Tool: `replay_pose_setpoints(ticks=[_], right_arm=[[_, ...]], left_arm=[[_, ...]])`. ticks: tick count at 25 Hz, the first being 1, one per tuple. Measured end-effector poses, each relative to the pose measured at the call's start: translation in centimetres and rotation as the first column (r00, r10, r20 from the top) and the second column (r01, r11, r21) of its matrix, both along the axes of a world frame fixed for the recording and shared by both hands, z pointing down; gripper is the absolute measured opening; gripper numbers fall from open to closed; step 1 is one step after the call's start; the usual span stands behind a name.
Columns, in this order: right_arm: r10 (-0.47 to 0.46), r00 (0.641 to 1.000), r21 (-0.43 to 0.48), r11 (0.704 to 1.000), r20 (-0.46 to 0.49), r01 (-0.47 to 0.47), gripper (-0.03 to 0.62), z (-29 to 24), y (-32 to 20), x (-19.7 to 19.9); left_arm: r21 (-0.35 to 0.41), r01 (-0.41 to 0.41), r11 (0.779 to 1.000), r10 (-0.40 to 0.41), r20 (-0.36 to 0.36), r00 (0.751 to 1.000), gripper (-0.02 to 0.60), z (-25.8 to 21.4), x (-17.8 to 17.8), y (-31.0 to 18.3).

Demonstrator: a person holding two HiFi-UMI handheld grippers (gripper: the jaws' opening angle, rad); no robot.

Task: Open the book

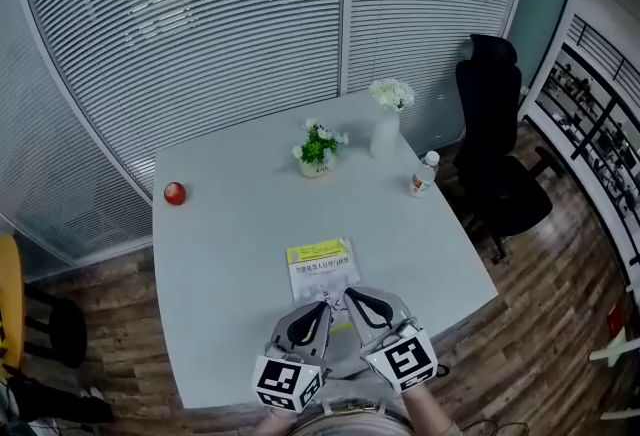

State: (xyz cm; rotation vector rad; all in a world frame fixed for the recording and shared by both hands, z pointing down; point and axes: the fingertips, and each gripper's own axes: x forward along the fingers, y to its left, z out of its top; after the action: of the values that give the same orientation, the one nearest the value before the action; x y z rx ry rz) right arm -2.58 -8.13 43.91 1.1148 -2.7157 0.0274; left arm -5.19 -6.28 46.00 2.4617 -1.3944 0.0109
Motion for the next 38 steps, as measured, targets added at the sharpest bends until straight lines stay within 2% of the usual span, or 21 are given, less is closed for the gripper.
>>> replay_pose_setpoints(ticks=[5,14,26,38], right_arm=[[0.041,0.999,0.003,0.999,0.002,-0.041,0.000,0.1,-0.1,1.1],[0.010,1.000,-0.022,1.000,-0.003,-0.010,0.000,0.7,-1.1,1.2],[0.017,1.000,-0.024,1.000,-0.007,-0.018,0.000,1.2,-1.7,2.3],[0.029,1.000,-0.043,0.999,-0.010,-0.030,0.000,1.4,-2.0,2.6]], left_arm=[[-0.006,-0.033,0.999,0.033,0.010,0.999,-0.002,0.3,0.6,0.0],[-0.018,-0.031,0.999,0.032,0.012,0.999,-0.002,1.2,1.9,-1.0],[-0.050,-0.036,0.998,0.037,0.033,0.999,-0.002,2.9,2.8,-1.2],[-0.071,-0.073,0.995,0.081,0.119,0.990,-0.002,4.7,3.2,-1.0]])
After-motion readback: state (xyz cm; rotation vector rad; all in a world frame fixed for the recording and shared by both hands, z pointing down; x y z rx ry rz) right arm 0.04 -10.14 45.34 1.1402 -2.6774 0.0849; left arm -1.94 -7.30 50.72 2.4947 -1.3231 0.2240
